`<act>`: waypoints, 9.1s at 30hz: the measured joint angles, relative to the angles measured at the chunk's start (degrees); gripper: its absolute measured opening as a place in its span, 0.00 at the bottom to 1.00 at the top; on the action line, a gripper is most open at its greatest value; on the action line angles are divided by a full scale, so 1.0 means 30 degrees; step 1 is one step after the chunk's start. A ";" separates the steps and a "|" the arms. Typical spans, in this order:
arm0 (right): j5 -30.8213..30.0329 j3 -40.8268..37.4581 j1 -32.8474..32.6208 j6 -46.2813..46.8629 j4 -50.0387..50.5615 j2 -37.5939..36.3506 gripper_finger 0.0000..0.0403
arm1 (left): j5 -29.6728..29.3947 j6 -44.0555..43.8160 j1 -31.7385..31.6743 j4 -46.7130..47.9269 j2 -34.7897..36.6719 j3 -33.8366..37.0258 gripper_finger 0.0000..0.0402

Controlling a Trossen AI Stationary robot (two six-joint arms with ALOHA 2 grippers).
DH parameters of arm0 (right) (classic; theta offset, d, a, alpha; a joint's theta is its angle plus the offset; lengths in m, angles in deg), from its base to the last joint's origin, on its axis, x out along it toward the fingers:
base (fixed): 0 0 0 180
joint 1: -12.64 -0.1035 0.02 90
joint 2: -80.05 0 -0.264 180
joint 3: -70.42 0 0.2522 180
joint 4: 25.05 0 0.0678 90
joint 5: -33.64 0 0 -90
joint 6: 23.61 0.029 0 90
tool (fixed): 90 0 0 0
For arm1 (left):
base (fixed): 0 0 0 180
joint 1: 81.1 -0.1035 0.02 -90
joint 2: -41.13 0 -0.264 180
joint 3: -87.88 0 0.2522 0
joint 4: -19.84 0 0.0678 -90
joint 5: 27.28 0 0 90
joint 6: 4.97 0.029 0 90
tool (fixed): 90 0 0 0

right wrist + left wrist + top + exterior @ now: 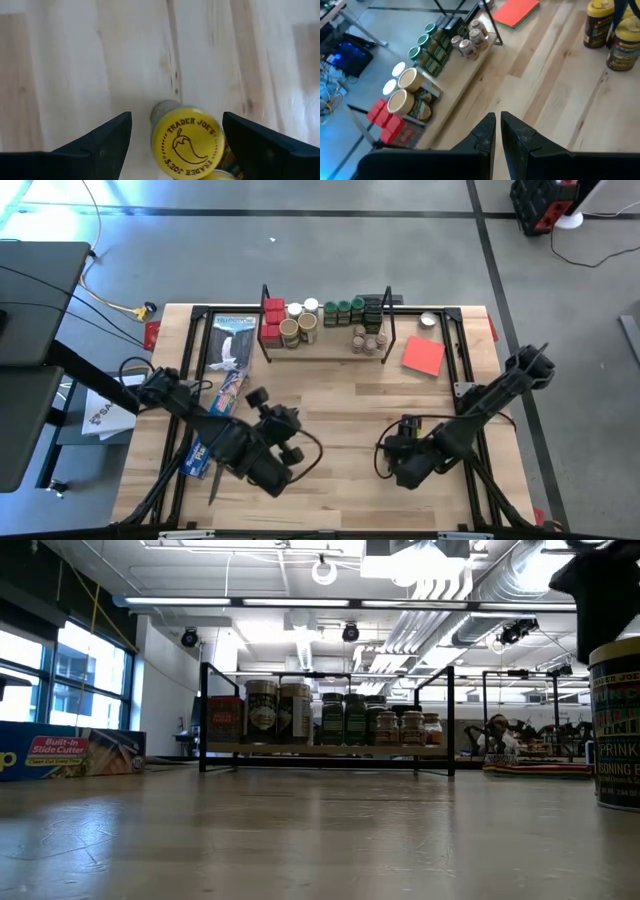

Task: Shelf spices
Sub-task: Put the yellow seasoning can on the shelf aligned with the green seasoning bottle

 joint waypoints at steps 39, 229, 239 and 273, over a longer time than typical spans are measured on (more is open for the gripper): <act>0.1671 0.4924 0.8992 -0.9638 0.0797 0.0571 0.52 | -0.0112 -0.7224 0.0888 -0.0277 0.3414 0.9430 0.06; 0.4907 -0.1355 0.6230 0.2501 0.5918 -0.4856 0.87 | -0.4324 -1.0022 0.3021 -0.0584 0.3414 1.1929 0.06; 0.5789 -0.3956 0.6289 0.3167 0.3052 -0.4856 0.88 | -0.4280 -1.0021 0.3021 -0.0597 0.3414 1.1929 0.06; 0.4680 0.3845 1.2631 -0.7755 0.1515 -0.2295 0.51 | -0.4226 -1.0015 0.2985 -0.0575 0.3414 1.1929 0.06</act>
